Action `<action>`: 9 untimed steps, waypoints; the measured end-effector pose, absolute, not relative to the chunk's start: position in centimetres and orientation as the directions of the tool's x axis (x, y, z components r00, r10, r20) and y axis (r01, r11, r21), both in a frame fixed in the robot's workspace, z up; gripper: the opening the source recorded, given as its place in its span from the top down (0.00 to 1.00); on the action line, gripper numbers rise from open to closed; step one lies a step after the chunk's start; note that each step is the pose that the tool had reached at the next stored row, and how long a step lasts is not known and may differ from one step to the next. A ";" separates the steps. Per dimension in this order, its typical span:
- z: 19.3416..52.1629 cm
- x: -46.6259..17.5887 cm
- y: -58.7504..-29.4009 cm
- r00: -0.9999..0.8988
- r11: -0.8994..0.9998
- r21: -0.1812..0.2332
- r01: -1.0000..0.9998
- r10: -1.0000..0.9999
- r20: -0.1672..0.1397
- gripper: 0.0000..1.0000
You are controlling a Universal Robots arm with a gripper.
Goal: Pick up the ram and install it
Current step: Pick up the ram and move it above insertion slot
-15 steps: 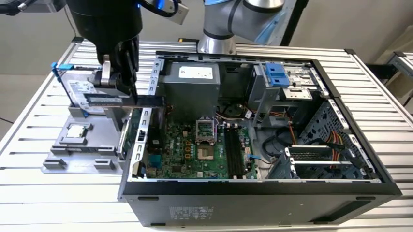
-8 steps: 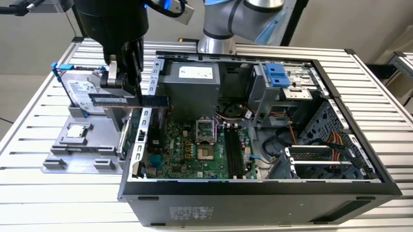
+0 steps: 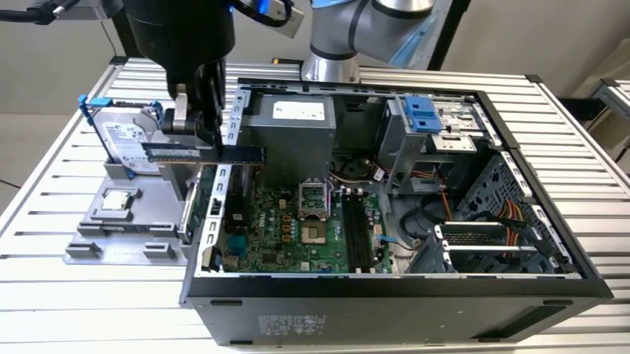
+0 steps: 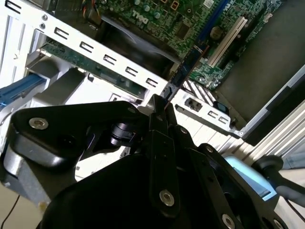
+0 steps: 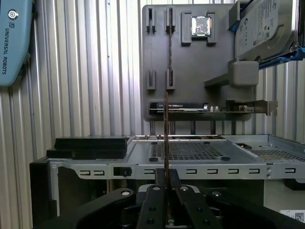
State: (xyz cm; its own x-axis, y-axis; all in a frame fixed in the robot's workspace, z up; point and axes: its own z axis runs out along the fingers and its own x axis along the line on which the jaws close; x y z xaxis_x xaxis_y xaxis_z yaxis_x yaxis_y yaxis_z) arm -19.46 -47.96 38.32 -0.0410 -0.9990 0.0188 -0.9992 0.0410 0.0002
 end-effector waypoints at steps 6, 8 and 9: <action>38.3 -18.9 -48.0 -0.041 0.041 0.000 -0.999 -0.999 0.019 1.00; 38.3 -18.8 -47.9 -0.041 0.041 0.000 -0.999 -0.999 0.019 1.00; 38.3 -18.7 -47.9 -0.041 0.041 0.000 -0.999 -0.999 0.019 1.00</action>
